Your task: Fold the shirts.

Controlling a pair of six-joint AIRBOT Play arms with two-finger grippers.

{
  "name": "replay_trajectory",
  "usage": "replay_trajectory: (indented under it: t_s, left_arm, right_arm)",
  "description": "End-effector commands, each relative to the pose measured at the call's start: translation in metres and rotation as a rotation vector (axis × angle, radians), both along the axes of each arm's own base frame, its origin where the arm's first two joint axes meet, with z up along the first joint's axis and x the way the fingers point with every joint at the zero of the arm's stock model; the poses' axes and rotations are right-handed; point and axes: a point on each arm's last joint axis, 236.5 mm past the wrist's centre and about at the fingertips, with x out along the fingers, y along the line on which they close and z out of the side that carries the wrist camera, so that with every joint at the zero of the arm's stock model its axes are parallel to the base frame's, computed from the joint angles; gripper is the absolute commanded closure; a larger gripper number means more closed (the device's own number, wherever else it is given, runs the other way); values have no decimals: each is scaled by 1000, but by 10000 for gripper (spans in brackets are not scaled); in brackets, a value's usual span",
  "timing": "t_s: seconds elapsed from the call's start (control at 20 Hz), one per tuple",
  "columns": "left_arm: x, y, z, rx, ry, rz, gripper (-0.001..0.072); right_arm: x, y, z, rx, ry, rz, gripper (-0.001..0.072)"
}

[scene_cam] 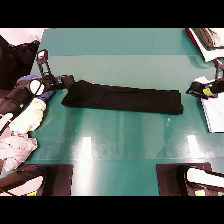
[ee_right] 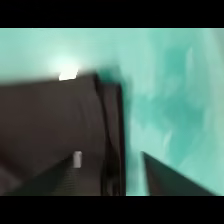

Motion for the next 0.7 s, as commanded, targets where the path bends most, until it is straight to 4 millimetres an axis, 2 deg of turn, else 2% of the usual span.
replay_trajectory:
  t_s: [0.0,0.15,0.3,0.4,0.45,0.55,0.65]
  left_arm:
    - [-22,-3,-19,14,117,-32,684]
    - [-40,-4,-32,31,207,-66,684]
    - [-50,-9,-37,52,238,-124,684]
    - [-54,-14,-37,32,252,-141,684]
    - [-56,-17,-37,19,258,-146,685]
    - [-59,-24,-36,1,263,-176,685]
    - [-66,-28,-38,-16,291,-187,685]
  right_arm:
    - [-33,11,-14,257,105,53,77]
    - [-36,11,-37,396,157,12,78]
    - [-24,24,-47,475,137,29,88]
    - [-18,31,-58,468,145,38,94]
    - [-15,34,-61,464,141,40,130]
    - [-7,44,-65,452,129,62,143]
    - [-1,53,-66,435,117,80,233]
